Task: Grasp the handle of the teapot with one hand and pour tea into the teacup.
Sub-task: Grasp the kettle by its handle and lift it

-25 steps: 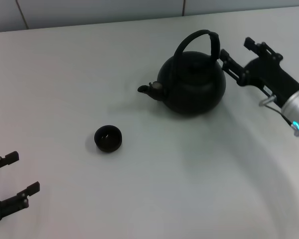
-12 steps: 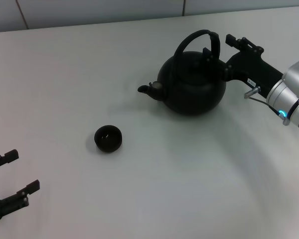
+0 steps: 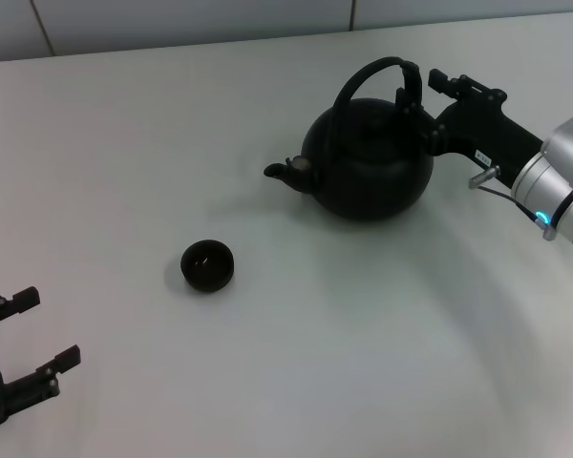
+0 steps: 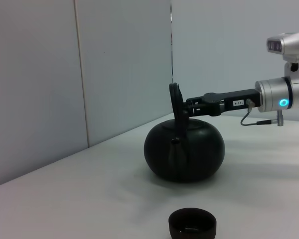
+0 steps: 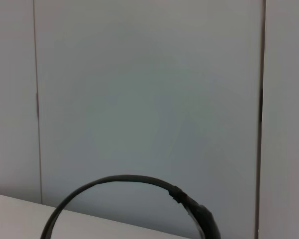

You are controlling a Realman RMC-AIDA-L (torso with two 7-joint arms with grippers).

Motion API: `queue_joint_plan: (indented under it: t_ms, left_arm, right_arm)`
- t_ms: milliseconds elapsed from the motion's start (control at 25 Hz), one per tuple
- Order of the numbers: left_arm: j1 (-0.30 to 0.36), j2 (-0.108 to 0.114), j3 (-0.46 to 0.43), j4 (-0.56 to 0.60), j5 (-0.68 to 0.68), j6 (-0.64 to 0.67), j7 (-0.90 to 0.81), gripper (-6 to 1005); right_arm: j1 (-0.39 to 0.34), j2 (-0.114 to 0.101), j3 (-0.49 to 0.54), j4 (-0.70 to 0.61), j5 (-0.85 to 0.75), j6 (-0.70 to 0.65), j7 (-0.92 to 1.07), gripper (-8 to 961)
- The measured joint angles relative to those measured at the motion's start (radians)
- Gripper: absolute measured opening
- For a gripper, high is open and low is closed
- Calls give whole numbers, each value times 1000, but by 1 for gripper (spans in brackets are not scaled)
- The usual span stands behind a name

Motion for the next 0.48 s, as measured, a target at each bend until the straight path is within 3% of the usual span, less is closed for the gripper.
queue_joint_plan:
  t_ms: [160, 480]
  left_arm:
    - [2, -1, -3, 0, 0, 0, 0, 808]
    - [3, -4, -9, 1, 2, 1, 0, 808]
  right_arm:
    - [2, 0, -1, -3, -2, 1, 0, 566]
    - [13, 0, -1, -5, -2, 18, 0, 213]
